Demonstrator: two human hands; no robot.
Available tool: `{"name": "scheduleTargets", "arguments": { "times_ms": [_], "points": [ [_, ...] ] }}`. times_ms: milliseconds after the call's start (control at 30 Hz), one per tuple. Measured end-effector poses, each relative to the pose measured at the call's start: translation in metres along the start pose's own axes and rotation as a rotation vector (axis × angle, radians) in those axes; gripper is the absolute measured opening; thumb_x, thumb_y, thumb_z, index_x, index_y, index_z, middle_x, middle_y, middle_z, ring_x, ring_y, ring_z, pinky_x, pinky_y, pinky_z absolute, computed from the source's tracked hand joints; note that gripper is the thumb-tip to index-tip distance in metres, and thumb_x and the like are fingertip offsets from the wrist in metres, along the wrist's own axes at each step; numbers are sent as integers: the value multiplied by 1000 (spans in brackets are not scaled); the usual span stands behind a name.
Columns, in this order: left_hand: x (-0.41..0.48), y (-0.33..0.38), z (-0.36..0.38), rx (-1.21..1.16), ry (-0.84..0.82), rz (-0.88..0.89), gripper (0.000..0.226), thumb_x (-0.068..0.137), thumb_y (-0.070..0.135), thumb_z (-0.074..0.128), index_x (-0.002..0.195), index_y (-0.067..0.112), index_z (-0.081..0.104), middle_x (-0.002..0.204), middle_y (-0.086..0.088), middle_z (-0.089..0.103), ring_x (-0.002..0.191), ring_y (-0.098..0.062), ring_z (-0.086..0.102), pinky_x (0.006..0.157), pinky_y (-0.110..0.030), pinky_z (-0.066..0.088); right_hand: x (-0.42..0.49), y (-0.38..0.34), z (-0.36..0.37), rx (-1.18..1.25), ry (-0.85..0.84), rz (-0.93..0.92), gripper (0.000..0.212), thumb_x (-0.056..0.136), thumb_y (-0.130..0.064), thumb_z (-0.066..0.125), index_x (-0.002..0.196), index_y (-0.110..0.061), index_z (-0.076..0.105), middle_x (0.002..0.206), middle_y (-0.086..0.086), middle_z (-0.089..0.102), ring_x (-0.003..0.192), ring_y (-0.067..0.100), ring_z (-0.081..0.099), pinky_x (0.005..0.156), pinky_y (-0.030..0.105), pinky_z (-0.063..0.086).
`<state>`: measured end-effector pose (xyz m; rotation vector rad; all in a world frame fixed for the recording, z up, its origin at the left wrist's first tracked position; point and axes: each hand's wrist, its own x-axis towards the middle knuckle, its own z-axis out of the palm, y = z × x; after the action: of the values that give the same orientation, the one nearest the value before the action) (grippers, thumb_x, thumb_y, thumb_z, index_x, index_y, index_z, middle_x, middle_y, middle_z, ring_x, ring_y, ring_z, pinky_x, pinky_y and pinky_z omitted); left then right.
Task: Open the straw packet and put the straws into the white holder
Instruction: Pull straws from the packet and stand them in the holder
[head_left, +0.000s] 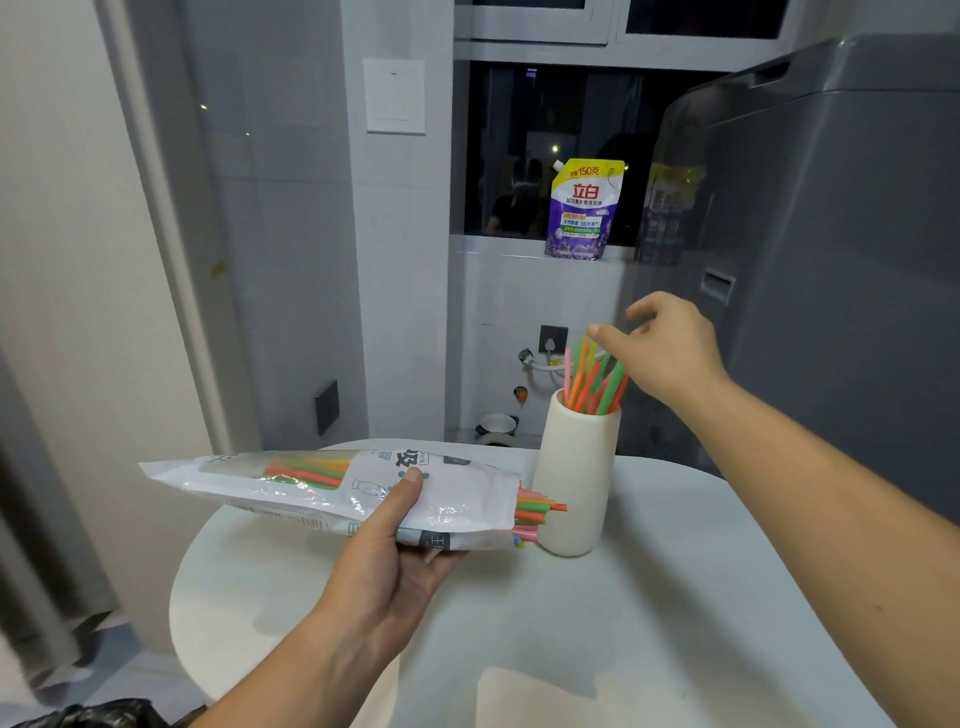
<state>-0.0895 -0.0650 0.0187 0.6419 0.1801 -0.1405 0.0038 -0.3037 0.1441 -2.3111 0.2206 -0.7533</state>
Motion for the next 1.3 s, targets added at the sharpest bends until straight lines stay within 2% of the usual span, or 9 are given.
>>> {"name": "scheduleTargets", "arguments": {
  "times_ms": [133, 267, 400, 567, 733, 933, 1067, 1200, 1300],
  "points": [
    [0, 0, 0, -2, 10, -4, 47, 89, 18, 69, 135, 14, 59, 116, -11, 77, 101, -26, 76, 73, -51, 64, -11, 3, -5, 52, 113, -54, 48, 86, -43, 71, 122, -14, 57, 111, 8, 62, 93, 20, 59, 71, 28, 45],
    [-1, 1, 1, -15, 14, 6, 45, 90, 17, 68, 135, 14, 59, 116, -11, 78, 100, -26, 76, 73, -52, 64, -47, -1, -12, 193, 234, -84, 18, 91, -33, 62, 96, -15, 62, 92, 5, 63, 75, 12, 54, 59, 19, 36],
    [-2, 3, 3, -27, 12, 15, 41, 92, 16, 66, 132, 13, 60, 113, -11, 78, 97, -26, 77, 76, -55, 62, -104, 8, 5, 263, -73, 22, 31, 95, -34, 55, 69, -17, 57, 65, -4, 55, 62, 15, 47, 55, 26, 37],
    [-2, 2, 3, 4, -6, 33, 40, 92, 18, 66, 131, 12, 61, 115, -12, 78, 101, -26, 76, 77, -53, 63, -135, 21, 21, 595, -559, 351, 26, 91, -39, 67, 97, -14, 71, 96, 12, 69, 67, 22, 65, 59, 30, 53],
    [-2, -1, 3, 42, -20, 36, 39, 92, 20, 66, 129, 10, 62, 116, -13, 77, 101, -25, 76, 81, -53, 62, -142, 24, 23, 765, -544, 319, 10, 84, -14, 76, 88, -5, 76, 75, 11, 71, 62, 19, 63, 65, 28, 54],
    [-2, -1, 3, 51, -11, 36, 36, 94, 20, 64, 128, 9, 62, 118, -14, 76, 108, -27, 74, 82, -51, 62, -146, 19, 22, 786, -584, 284, 17, 81, -8, 78, 93, 4, 73, 82, 18, 73, 71, 21, 70, 64, 25, 57],
    [-3, 0, 2, 47, -5, 46, 33, 94, 19, 64, 127, 12, 63, 117, -12, 77, 106, -26, 75, 85, -54, 60, -144, 22, 21, 714, -553, 244, 7, 86, -4, 73, 91, -1, 74, 82, 17, 71, 64, 18, 68, 63, 24, 55],
    [-2, 3, 1, 21, -4, 57, 42, 93, 18, 66, 134, 12, 60, 119, -12, 76, 112, -29, 72, 102, -60, 51, -142, 21, 15, 684, -446, 199, 11, 87, -6, 72, 98, -8, 73, 86, 18, 68, 59, 19, 65, 56, 28, 55],
    [-2, 2, 1, 7, 4, 58, 43, 93, 16, 66, 135, 13, 59, 119, -12, 76, 108, -29, 74, 96, -61, 54, -144, 21, 15, 675, -454, 166, 22, 86, -6, 74, 106, -14, 70, 86, 14, 60, 59, 23, 66, 55, 32, 56]
  ]
}}
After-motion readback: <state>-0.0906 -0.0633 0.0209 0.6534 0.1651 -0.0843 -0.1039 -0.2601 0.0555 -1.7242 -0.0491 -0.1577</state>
